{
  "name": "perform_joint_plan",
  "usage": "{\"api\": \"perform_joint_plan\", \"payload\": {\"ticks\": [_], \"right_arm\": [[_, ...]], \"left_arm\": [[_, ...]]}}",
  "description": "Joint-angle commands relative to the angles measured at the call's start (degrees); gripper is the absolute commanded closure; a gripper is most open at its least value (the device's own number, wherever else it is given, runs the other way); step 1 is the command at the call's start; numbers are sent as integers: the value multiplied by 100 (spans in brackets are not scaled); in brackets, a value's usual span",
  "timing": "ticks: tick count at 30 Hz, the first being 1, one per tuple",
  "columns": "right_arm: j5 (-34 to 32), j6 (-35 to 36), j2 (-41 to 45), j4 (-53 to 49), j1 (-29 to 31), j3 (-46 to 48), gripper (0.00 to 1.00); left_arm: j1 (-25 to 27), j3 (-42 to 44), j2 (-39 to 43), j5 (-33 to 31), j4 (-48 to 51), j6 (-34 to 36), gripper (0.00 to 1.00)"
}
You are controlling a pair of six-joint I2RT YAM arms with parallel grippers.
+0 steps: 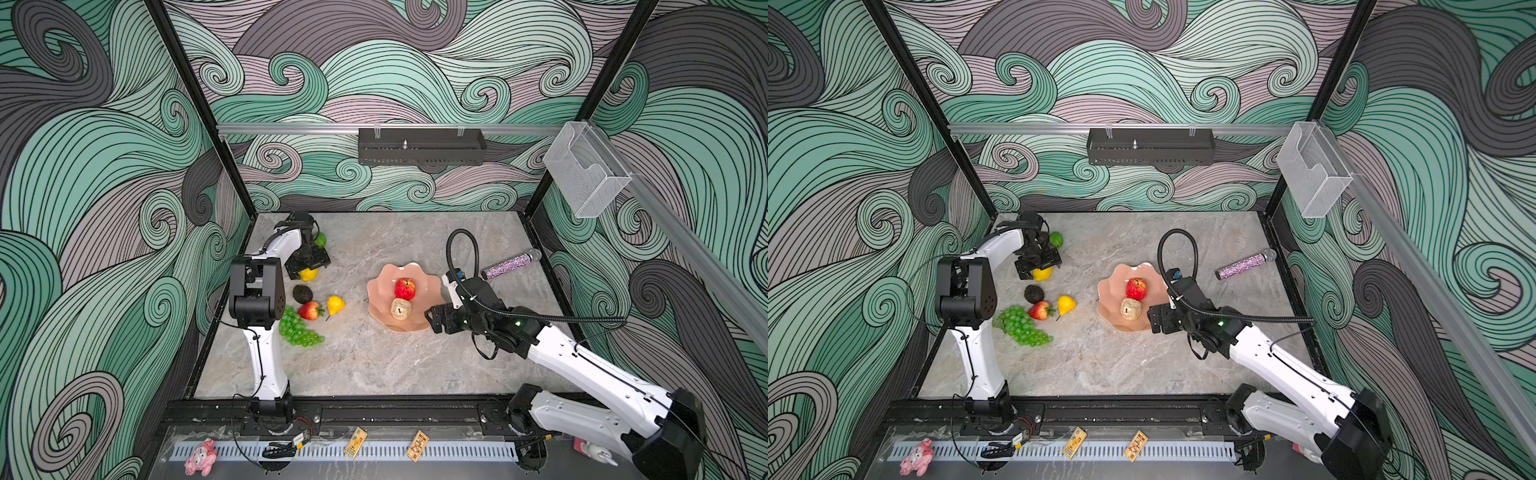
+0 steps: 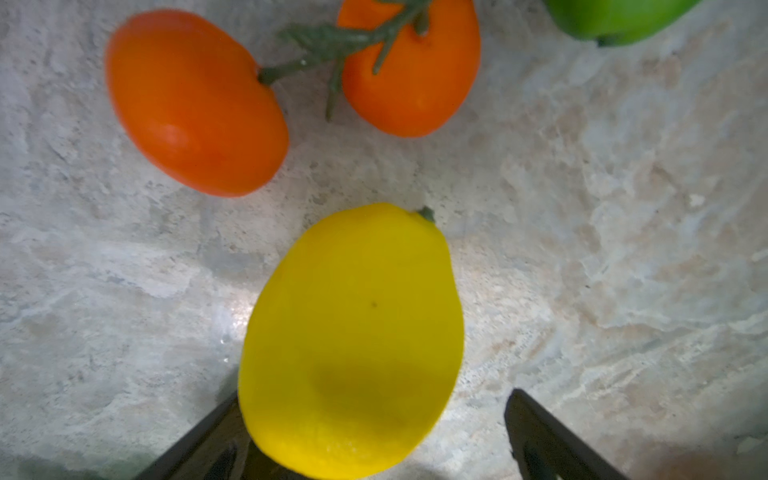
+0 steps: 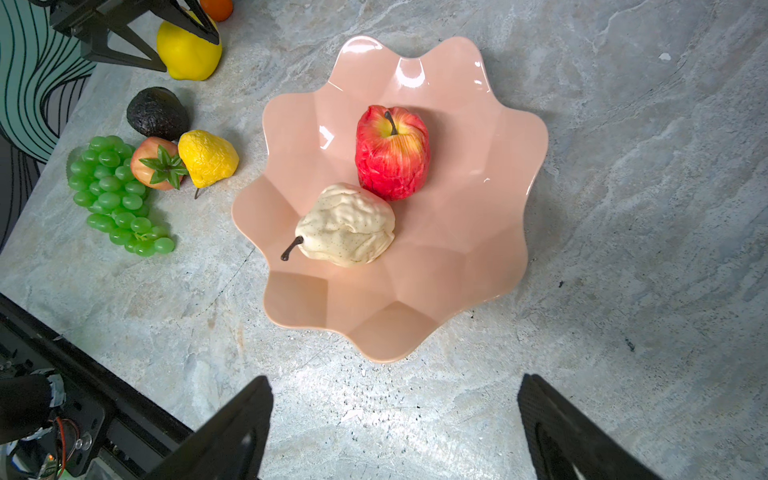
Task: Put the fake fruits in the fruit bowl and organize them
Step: 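Open the right gripper and lift away while the left gripper grasps the yellow lemon, then carry the yellow lemon over the bowl with the left gripper while right grasps it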
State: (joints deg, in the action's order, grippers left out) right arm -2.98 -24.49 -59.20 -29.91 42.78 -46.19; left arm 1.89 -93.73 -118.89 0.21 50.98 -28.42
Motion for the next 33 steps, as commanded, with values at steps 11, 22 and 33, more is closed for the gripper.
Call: {"api": "perform_joint_plan", "payload": {"ticks": [11,22,33], "right_arm": [[80,-139,127,-8,-23,40,7],[1,-216,162,-108,-30,-108,7],[101,-790,346,124,-180,-161,7]], "left_arm": [[4,-488,-432,-155,193,65,24],[47,-94,3,39,-245,-126,41],[1086,2154,2848,472,-3022,175,46]]}}
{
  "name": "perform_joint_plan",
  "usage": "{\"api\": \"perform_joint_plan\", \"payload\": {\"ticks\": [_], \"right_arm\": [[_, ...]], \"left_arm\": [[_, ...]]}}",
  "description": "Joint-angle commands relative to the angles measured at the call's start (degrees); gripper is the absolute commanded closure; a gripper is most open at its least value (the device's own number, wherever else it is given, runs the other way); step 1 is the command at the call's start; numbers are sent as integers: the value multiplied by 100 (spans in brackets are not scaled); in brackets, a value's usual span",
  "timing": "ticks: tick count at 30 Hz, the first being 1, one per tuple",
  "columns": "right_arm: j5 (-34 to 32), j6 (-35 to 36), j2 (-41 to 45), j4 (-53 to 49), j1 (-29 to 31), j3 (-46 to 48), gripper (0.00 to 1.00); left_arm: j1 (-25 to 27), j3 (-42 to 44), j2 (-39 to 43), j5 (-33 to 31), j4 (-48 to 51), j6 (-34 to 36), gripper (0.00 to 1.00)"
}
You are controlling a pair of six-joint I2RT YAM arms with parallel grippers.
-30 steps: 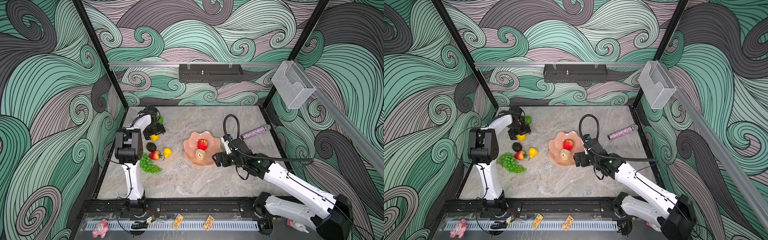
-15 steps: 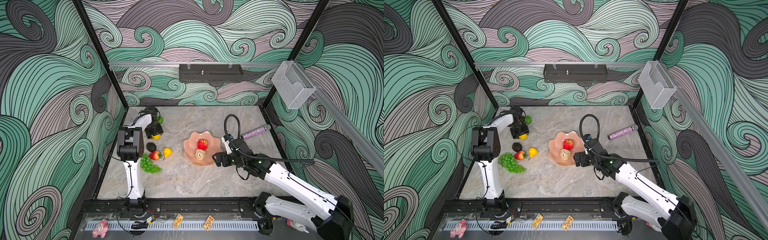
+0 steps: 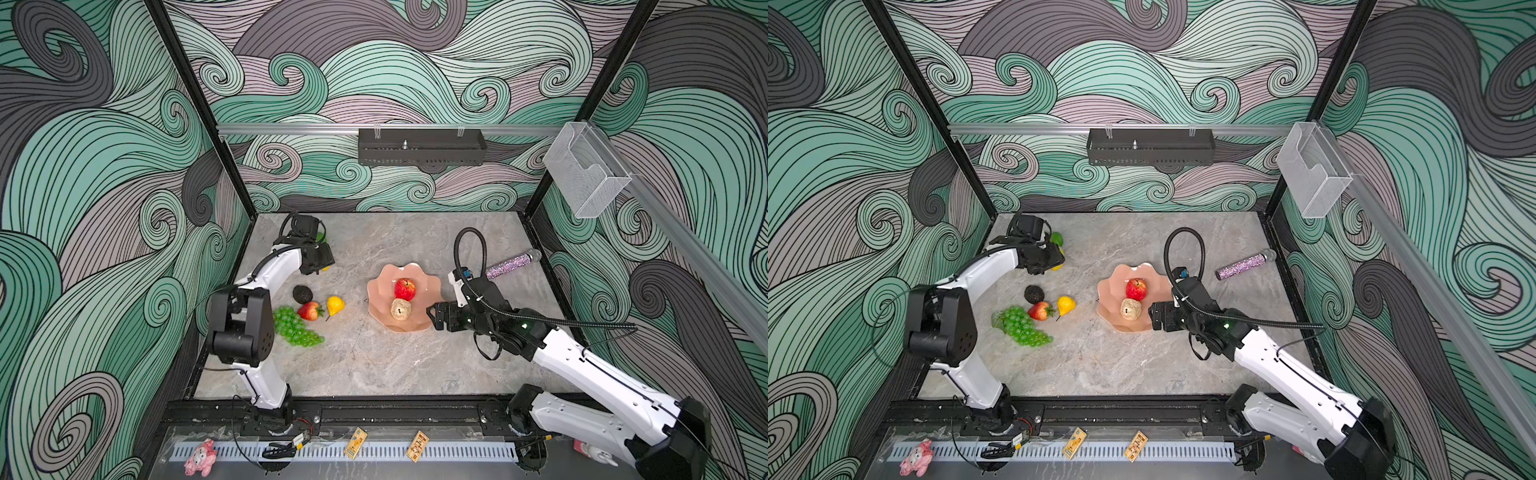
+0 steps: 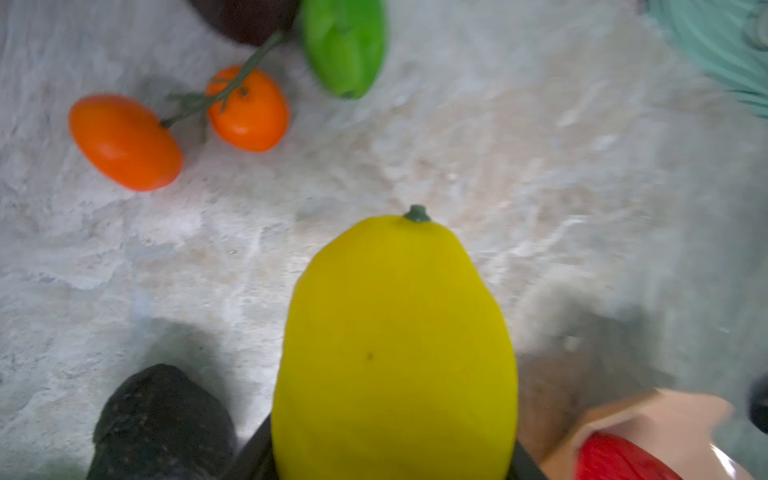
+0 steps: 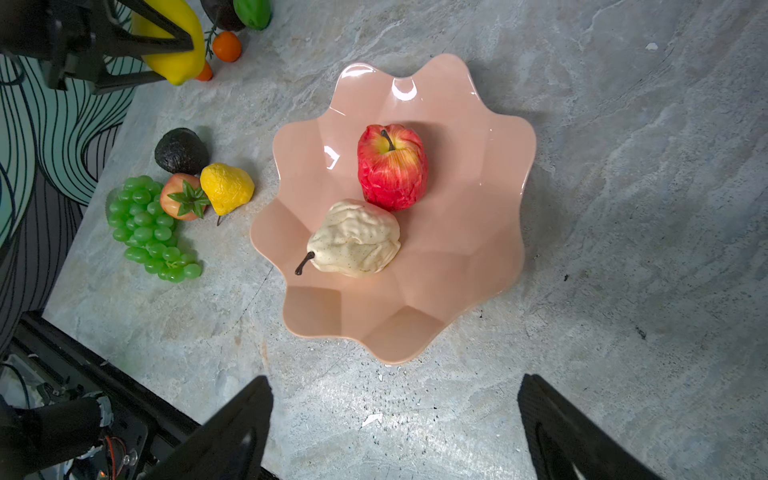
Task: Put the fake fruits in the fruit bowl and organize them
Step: 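Carry the yellow lemon over the bowl with the left gripper while right grasps it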
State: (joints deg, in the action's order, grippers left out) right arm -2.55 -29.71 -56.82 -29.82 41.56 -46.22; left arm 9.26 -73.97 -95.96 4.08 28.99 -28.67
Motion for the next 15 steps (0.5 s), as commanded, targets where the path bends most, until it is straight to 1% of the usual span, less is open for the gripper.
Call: {"api": "perform_joint_plan", "payload": {"ticks": [1,3,6,9,11,15], "right_arm": [[107,-317,138,157,-69,-181,7],[176,-418,187,227,-93,-220,7],[282,-557,278,408,-104,-278,7],[422,-747,388,592,-114,-350,7],[528,-869,500,779,-122,-371,7],[789,-1047,664,1296,-122,-285,8]], "left_arm": [[543,369,779,123,-1019,310,46],[954,745,1173,319,-1455,589,45],[1713,1293,1760,501,-2027,1160,44],[2340,1995,2213,839,-2914,1672,44],[2726,2348,2378,918,-3385,2005,44],[3354,2508,2385,732,-3553,2640,44]]}}
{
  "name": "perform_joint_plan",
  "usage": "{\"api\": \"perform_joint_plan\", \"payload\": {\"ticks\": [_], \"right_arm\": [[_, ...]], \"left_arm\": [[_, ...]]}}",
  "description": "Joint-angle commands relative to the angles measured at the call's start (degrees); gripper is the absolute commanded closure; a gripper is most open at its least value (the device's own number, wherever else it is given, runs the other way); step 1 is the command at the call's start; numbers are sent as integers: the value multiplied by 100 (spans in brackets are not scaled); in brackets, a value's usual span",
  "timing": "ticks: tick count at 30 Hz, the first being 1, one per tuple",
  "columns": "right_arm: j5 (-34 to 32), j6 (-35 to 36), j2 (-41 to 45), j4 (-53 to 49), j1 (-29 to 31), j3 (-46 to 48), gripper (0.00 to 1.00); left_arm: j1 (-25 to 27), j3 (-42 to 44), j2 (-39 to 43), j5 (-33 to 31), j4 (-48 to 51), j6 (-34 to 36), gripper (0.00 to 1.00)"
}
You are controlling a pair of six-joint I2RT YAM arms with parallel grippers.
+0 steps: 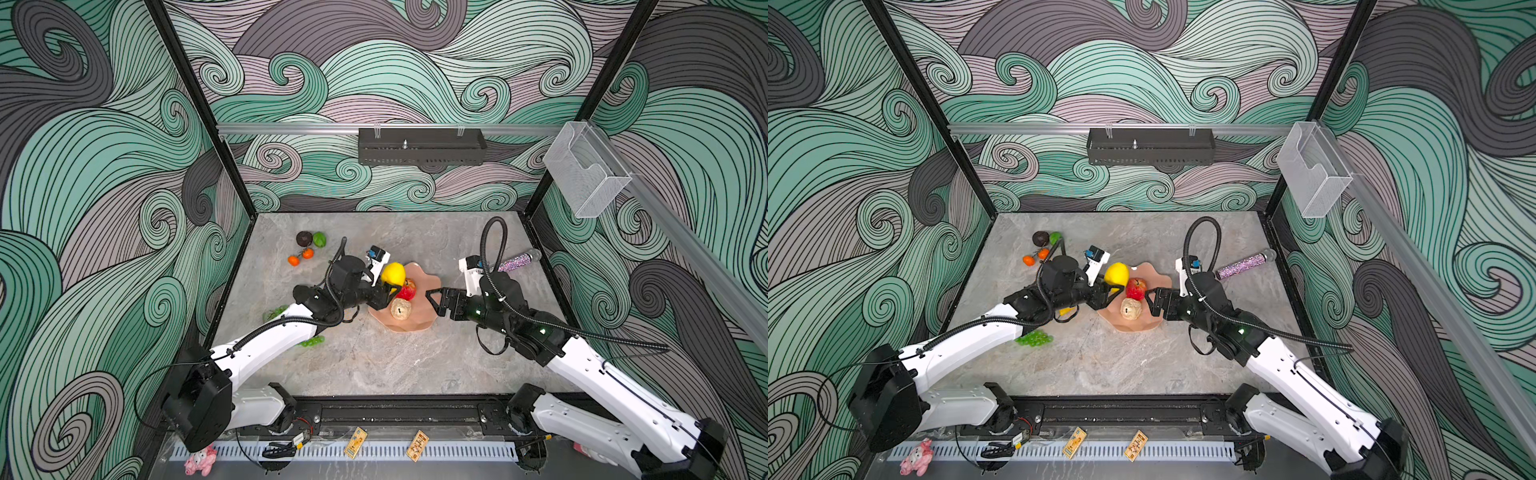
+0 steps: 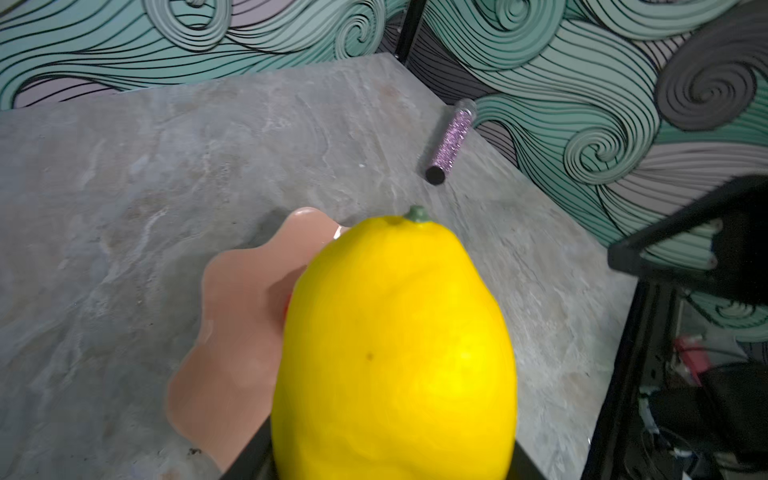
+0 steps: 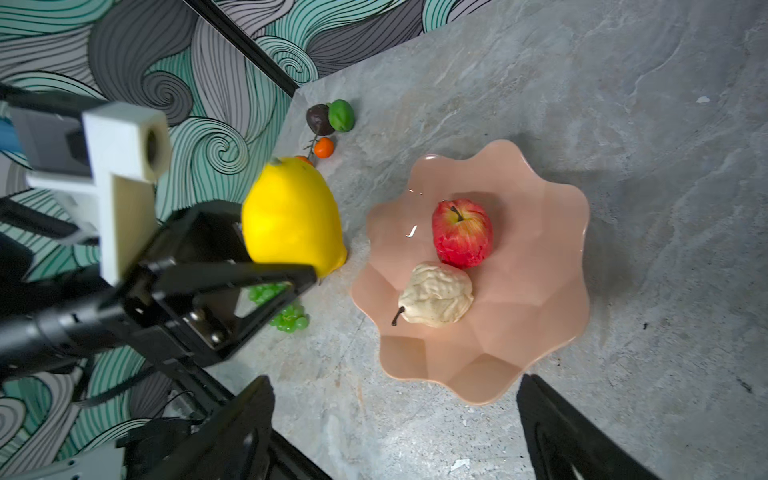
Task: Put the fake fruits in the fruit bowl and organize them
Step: 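Carry the yellow lemon over the bowl with the left gripper while right grasps it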
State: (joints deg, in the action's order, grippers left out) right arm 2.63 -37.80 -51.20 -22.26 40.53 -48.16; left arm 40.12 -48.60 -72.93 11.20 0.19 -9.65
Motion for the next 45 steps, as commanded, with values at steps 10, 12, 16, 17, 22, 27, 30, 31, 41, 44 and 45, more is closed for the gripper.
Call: {"api": "perform_joint_plan", "payload": {"ticks": [10,12,16,17,22,27,30,31,41,44,45], "right_arm": [[644,-588,-29,644,9,32,16],[663,-601,-86,546,15,23,18],[712,-620,-290,337,15,-27,22],[773,-630,-326,359,19,-19,23],[1089,-594,-645,280,25,-124,34],[1145,-466,-815,196,30,-244,46],[1121,-413,-799,196,42,-263,54],[1098,-396,-804,200,42,-264,55],[-361,613,-1047,-543,-62,-457,55],[-357,733,-1318,-442,-278,-405,55],[-350,738,-1418,-359,-307,-384,55]], "left_arm": [[1117,-38,-339,-31,-1214,1262,42],[1190,-70,-408,-30,-1205,1329,42],[1226,-62,-434,-120,-1223,1323,42],[1231,-57,-447,-141,-1216,1349,42],[1253,-26,-415,-268,-1196,1378,42],[1277,-16,-416,-316,-1136,1448,41],[1290,36,-348,-467,-1177,1423,38],[1294,52,-326,-493,-1200,1418,37],[1270,564,407,-2898,-934,706,11],[1270,966,842,-3202,-996,604,4],[1262,1045,966,-3359,-908,539,2]]}}
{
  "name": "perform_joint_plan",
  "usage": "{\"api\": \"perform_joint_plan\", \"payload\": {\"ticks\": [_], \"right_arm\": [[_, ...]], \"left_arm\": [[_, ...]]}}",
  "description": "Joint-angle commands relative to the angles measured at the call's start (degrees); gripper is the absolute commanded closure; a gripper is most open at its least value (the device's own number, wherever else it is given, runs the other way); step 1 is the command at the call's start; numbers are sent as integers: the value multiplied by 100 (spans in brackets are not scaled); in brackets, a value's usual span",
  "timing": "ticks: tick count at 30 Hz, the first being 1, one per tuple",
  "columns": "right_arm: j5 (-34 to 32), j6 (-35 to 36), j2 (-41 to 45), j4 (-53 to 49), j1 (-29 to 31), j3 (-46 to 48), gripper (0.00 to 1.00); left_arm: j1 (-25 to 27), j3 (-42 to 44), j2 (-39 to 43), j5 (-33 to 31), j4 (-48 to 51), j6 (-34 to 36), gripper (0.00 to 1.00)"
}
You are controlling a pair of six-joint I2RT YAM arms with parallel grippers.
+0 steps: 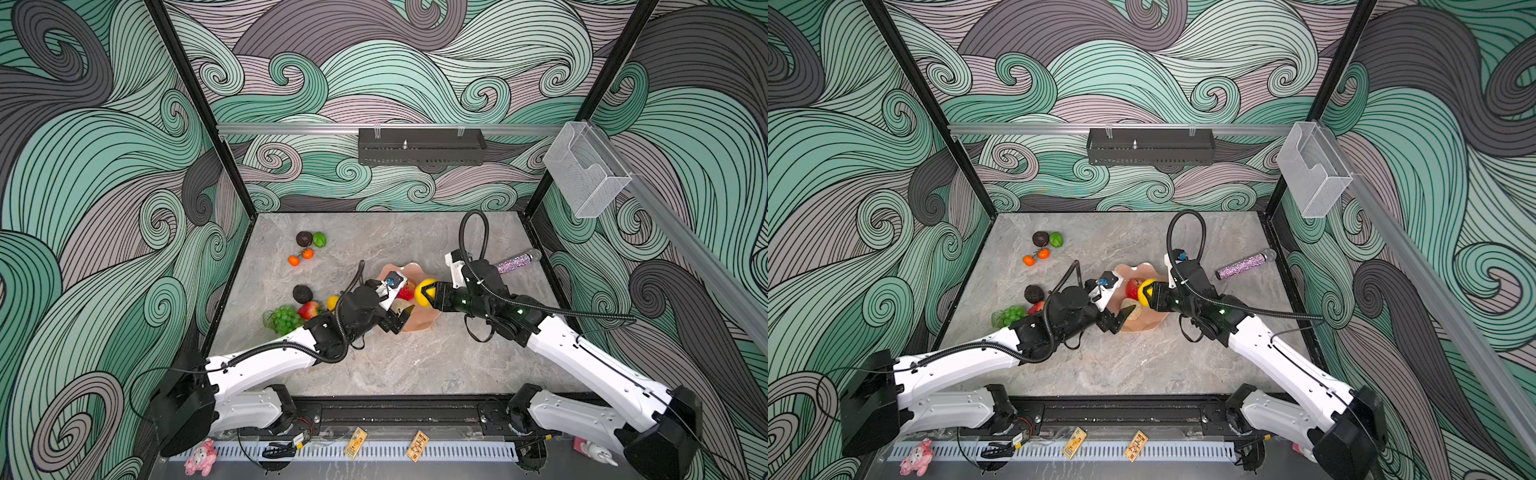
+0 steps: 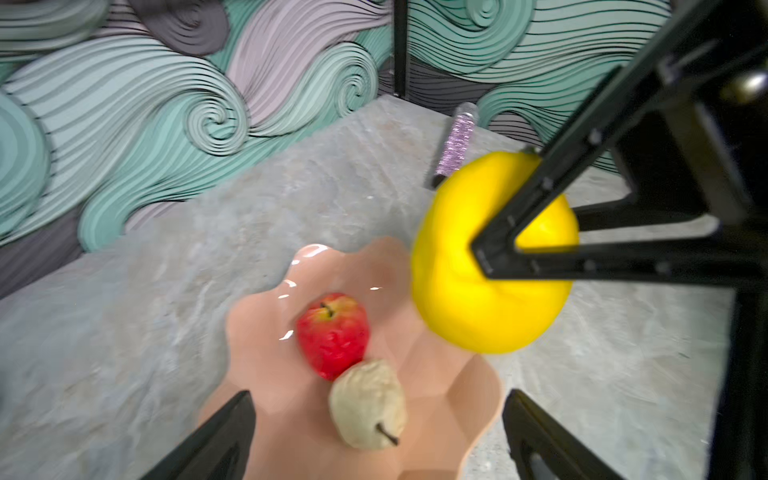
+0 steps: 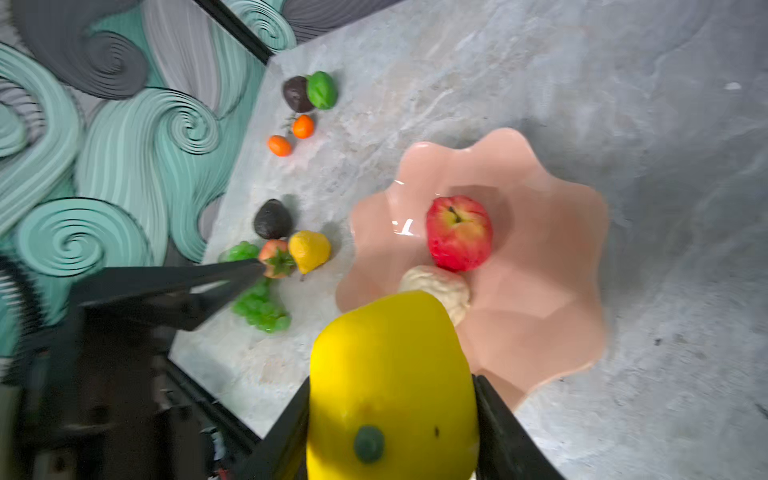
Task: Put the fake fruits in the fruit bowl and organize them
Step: 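Carry the yellow lemon over the bowl with the left gripper while right grasps it, then lower the yellow lemon into the bowl with the right gripper while left withdraws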
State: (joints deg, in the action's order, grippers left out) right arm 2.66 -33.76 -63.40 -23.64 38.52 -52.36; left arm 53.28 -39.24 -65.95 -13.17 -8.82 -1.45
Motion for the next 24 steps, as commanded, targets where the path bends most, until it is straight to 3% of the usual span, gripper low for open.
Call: {"api": "perform_joint_plan", "payload": {"ticks": [1,6,15,24], "right_arm": [[-353,334,-293,-147,-117,43,55],[-381,301,-773,269,-115,136,56],[-340,84,-1382,1485,-121,630,56],[-581,-57,-1618,1960,-117,942,56]], "left_arm": [[-54,188,385,-1090,88,-361,1],[-187,645,877,-1616,213,-657,1],[-335,910,1275,-1737,297,-777,1],[-335,944,1287,-1762,289,-778,1]]}}
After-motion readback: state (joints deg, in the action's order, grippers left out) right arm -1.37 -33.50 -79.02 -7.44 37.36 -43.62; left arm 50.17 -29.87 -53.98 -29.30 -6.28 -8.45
